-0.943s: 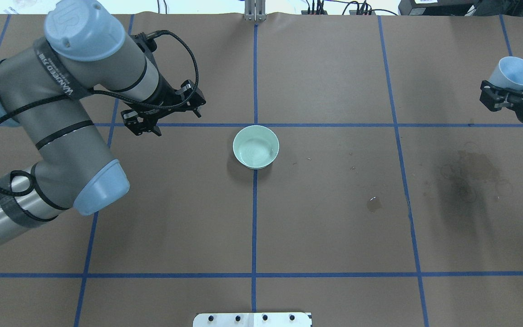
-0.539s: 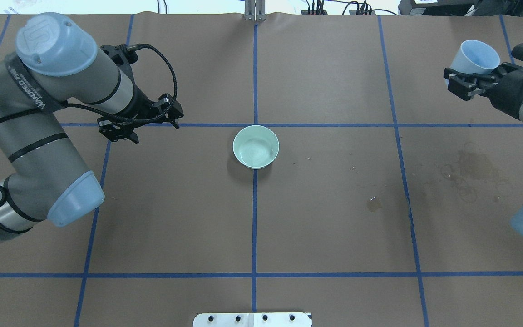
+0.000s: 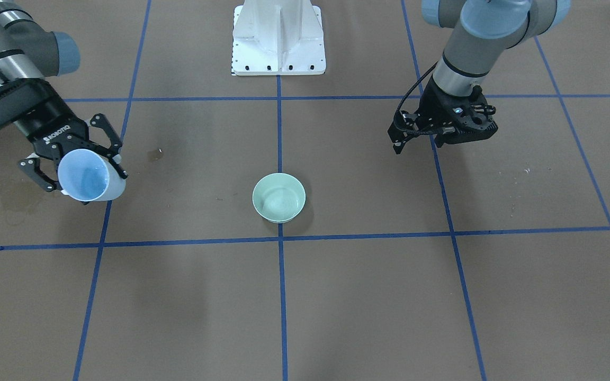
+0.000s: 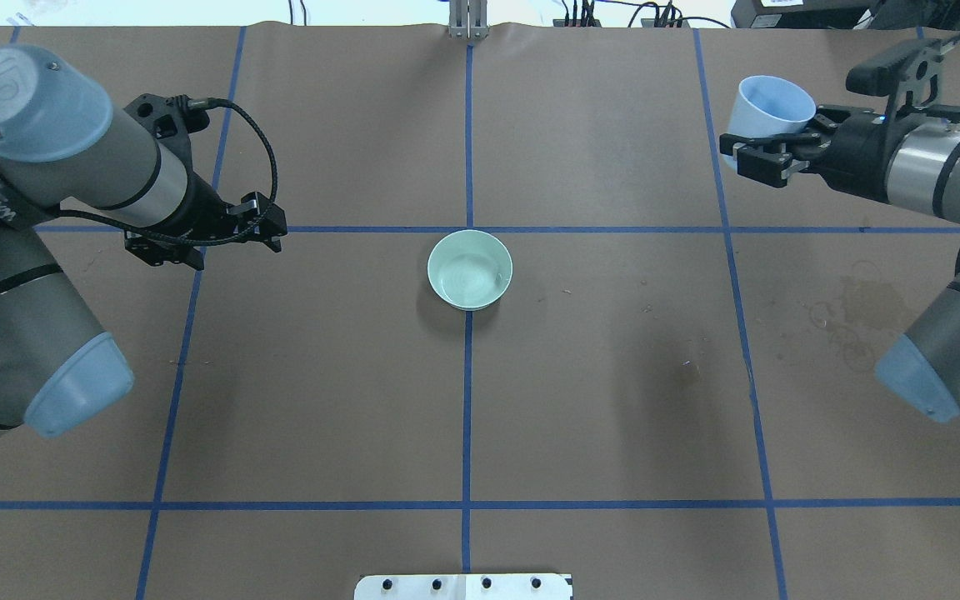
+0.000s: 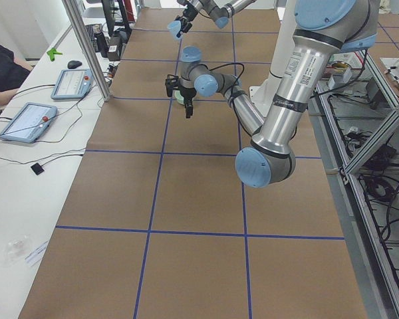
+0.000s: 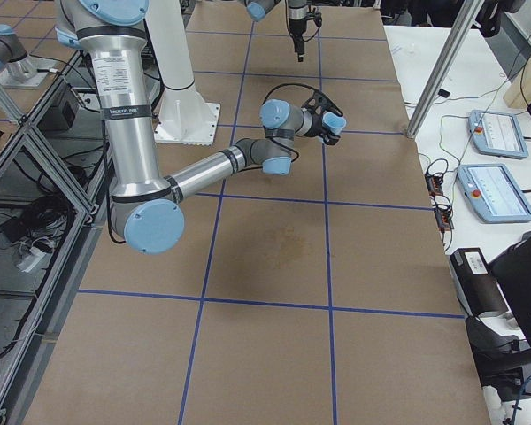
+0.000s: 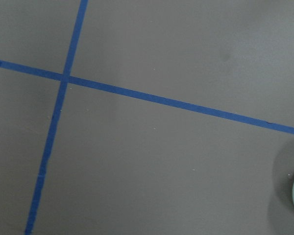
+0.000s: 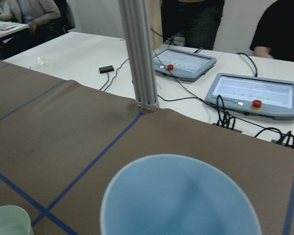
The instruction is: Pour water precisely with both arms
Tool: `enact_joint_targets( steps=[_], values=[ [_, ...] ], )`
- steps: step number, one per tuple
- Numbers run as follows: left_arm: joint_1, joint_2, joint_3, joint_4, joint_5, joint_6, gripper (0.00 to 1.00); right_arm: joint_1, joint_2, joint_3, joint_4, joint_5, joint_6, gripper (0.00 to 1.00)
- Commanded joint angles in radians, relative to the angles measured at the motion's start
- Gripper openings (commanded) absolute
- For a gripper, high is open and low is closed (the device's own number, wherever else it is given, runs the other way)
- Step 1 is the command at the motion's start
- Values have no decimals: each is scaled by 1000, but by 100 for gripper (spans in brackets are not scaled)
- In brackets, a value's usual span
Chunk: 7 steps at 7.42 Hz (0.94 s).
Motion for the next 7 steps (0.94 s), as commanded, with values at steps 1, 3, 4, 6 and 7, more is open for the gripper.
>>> enact_joint_targets(
  steps=[1, 3, 4, 6, 7],
  values=[
    [-20, 28, -8, 0, 1, 49, 100, -60, 125, -47, -104, -22, -56, 0],
    [-27, 37, -7, 0, 1, 58, 100, -225, 188, -45, -242, -233, -133, 0],
    [-38, 39, -5, 0, 1, 69, 100, -247, 213, -37, -319, -258, -139, 0],
    [-40, 39, -3, 0, 1, 69, 100, -281, 239, -28, -472, -191, -152, 0],
    [-41, 39, 0, 0, 1, 69, 100, -283, 254, -30, -553, -120, -189, 0]
  ],
)
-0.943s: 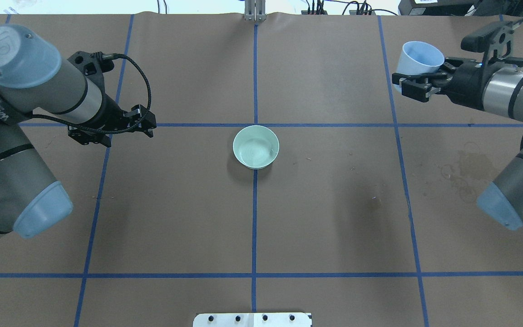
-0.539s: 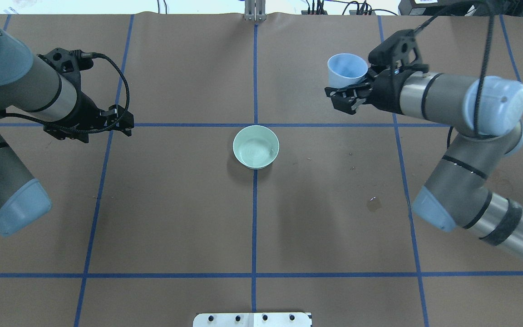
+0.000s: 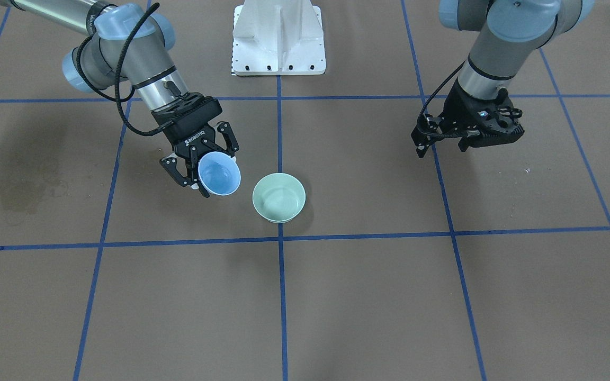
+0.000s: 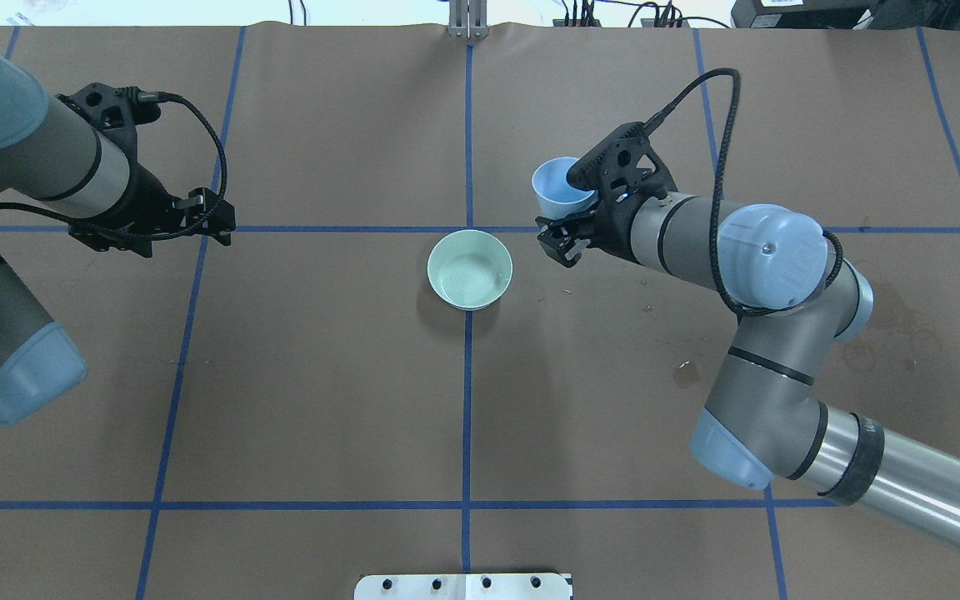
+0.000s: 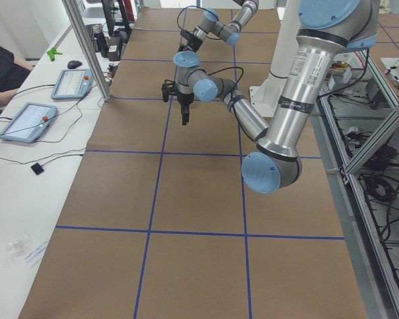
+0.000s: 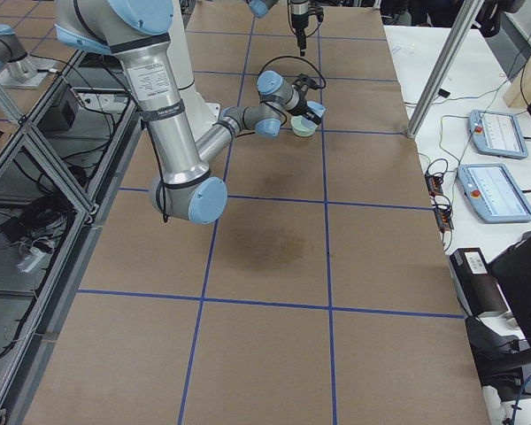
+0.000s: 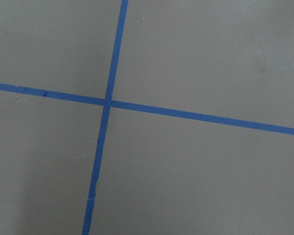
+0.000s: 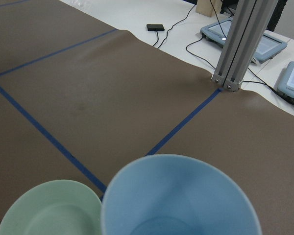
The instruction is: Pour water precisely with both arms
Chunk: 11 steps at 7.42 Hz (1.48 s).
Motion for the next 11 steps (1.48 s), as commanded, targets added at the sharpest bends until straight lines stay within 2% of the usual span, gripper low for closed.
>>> enact_joint_targets(
  steps=[1, 3, 4, 7, 9, 11],
  values=[
    [-2, 0, 4, 0, 0, 1, 100, -13, 42, 1, -196, 95, -53, 0],
    [-2, 0, 6, 0, 0, 1, 100, -31, 95, 0, -357, 124, -109, 0],
    [-2, 0, 7, -2, 0, 1, 100, -31, 125, -10, -414, 189, -128, 0],
    [-8, 22, 6, -3, -3, 49, 100, -36, 220, -19, -636, 204, -195, 0],
    [-26, 37, 4, -6, -3, 80, 100, -41, 335, -135, -728, 202, -232, 0],
    [-31, 39, 6, -6, -3, 87, 100, -41, 441, -238, -830, 237, -234, 0]
  ],
)
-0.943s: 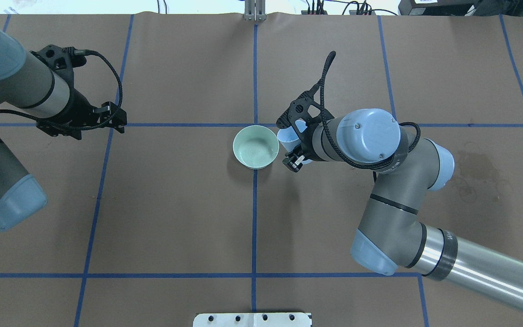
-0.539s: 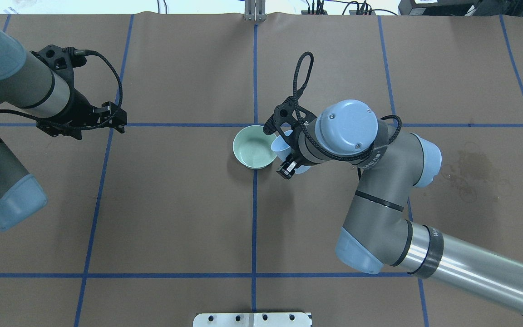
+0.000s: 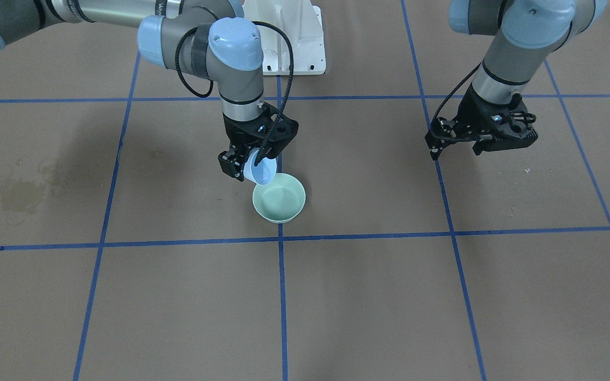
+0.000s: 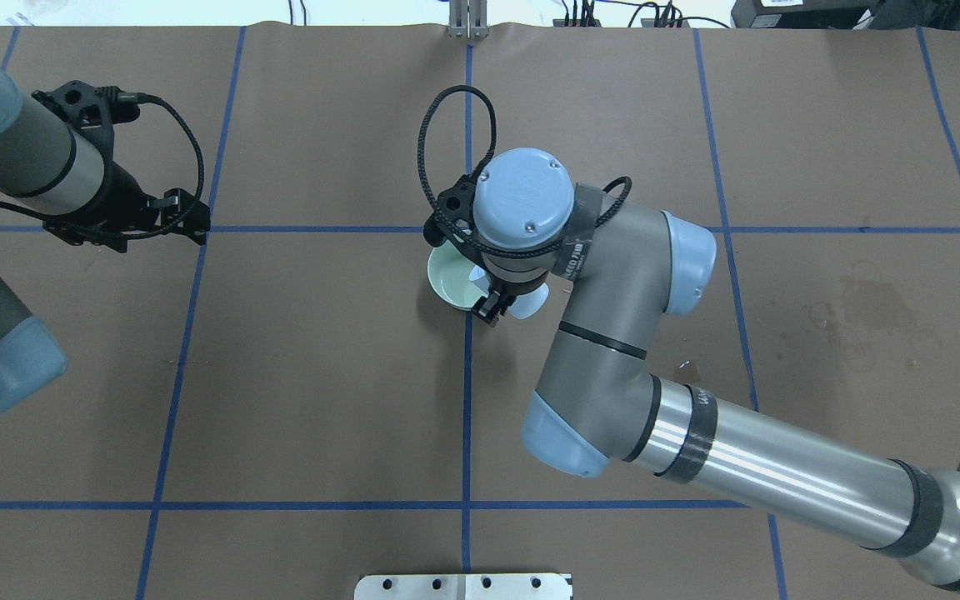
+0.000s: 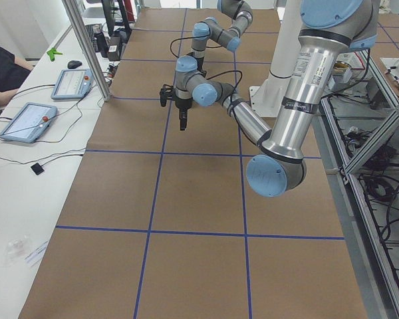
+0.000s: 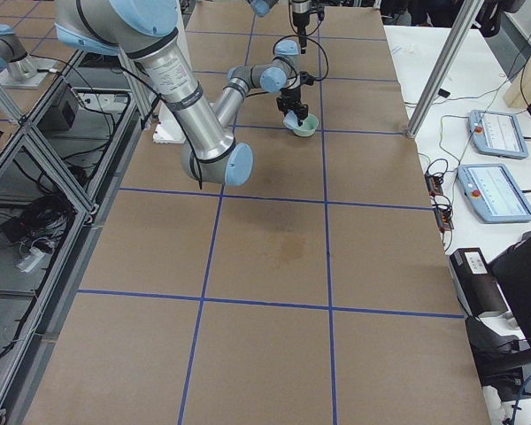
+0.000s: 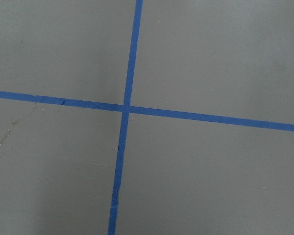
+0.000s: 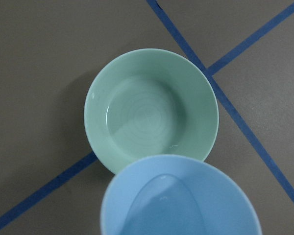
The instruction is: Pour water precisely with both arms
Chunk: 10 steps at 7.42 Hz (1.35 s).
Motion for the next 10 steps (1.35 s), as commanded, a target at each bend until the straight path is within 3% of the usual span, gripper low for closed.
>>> enact_joint_targets(
  steps=[1, 3, 7, 8, 10],
  values=[
    [-3, 2, 1, 0, 0, 5, 100, 0, 109, -95, -127, 22, -4, 0],
    [-5, 6, -1, -2, 0, 5, 100, 0, 187, -176, -239, 24, -43, 0],
    [-5, 6, -4, -2, 0, 2, 100, -5, 172, -184, -284, 24, -61, 0],
    [-3, 6, -4, -2, -2, 0, 100, -5, 144, -161, -273, 22, -61, 0],
    [-3, 5, -4, -2, -2, -4, 100, -4, 56, -17, -215, 19, -46, 0]
  ],
)
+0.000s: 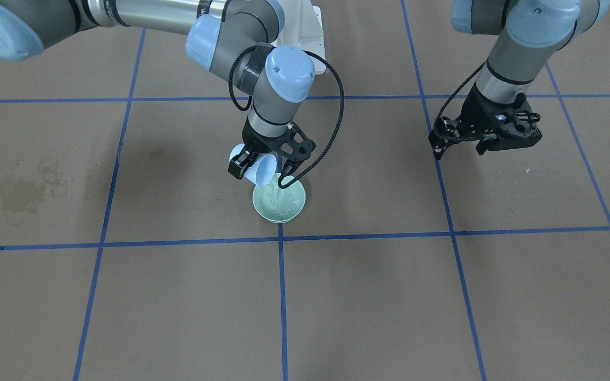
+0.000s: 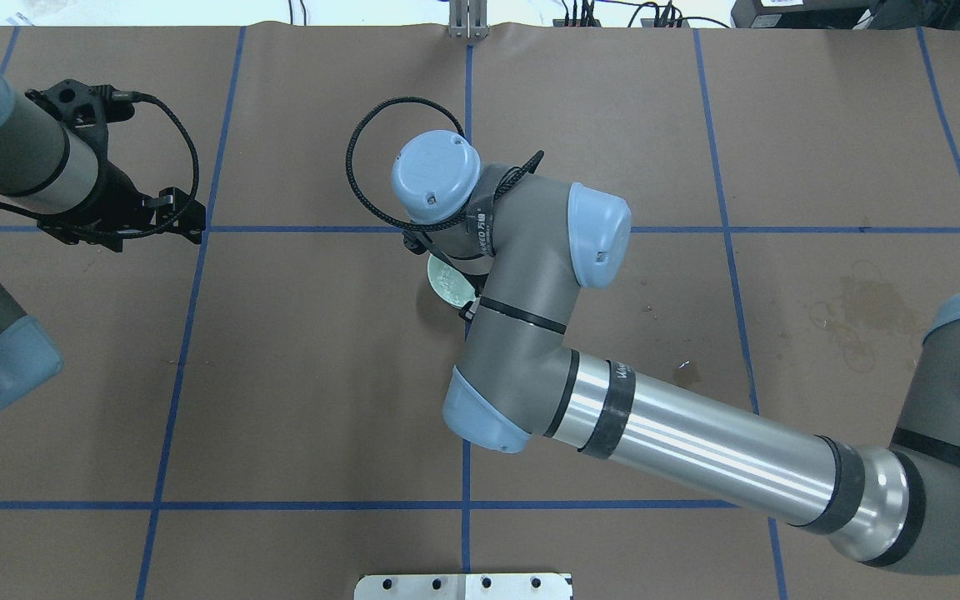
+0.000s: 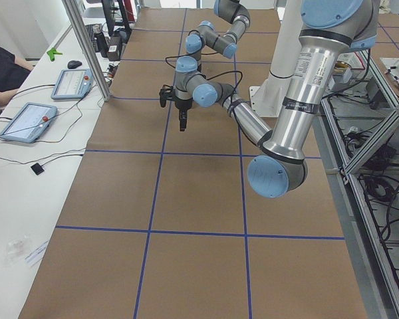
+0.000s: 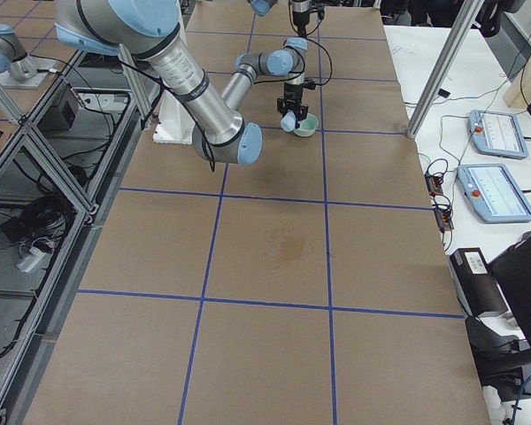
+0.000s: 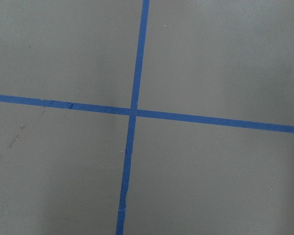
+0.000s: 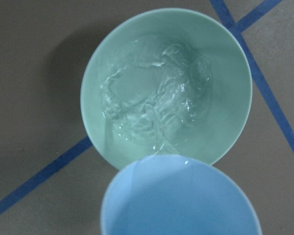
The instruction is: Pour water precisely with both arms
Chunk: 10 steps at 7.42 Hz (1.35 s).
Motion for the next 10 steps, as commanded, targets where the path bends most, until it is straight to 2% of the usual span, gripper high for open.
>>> enact_joint_targets(
  steps=[1, 4, 5, 6, 7, 8, 9, 10],
  values=[
    [0, -1, 4, 0, 1, 0, 100, 10, -98, 143, 106, -4, 25, 0],
    [2, 0, 11, 0, 0, -2, 100, 111, -149, 219, 404, -10, 183, 0],
    [6, -1, 16, 0, 1, -6, 100, 153, -241, 277, 541, -51, 234, 0],
    [8, -4, 14, 0, 0, -8, 100, 161, -317, 321, 697, -173, 255, 0],
    [6, -6, 13, 0, 0, -9, 100, 162, -382, 345, 741, -256, 315, 0],
    [6, -6, 14, 0, 0, -8, 100, 165, -425, 369, 738, -382, 402, 0],
    [6, -6, 14, 0, 1, -8, 100, 176, -494, 386, 738, -451, 470, 0],
    [8, -7, 14, 0, 0, -11, 100, 206, -612, 426, 738, -540, 599, 0]
  ],
)
